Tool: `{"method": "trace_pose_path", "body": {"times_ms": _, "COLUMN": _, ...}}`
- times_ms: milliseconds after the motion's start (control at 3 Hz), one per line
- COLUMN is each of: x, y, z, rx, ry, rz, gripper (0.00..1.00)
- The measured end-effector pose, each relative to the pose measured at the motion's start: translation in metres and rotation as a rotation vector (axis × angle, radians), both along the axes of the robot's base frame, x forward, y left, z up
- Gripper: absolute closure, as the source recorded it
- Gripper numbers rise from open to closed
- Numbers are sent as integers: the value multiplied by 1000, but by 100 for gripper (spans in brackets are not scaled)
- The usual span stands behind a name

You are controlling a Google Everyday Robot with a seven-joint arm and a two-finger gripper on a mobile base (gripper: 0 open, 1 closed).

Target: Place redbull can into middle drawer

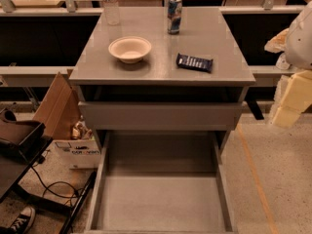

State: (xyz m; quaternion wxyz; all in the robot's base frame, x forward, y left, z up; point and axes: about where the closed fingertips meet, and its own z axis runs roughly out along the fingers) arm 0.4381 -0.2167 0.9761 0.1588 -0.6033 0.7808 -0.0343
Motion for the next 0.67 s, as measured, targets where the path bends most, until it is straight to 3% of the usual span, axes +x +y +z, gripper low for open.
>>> {"method": "trace_pose_path", "body": {"times_ms": 333, "x": 0, "y": 0, "z": 0, "rx": 0, "ry": 0, "rz": 0, "gripper": 0}}
{"method": "trace_pose_path", "body": {"times_ms": 667, "x": 17, "y": 0, "z": -4, "rx": 55, "ry": -45, "rz": -6, "gripper": 0}}
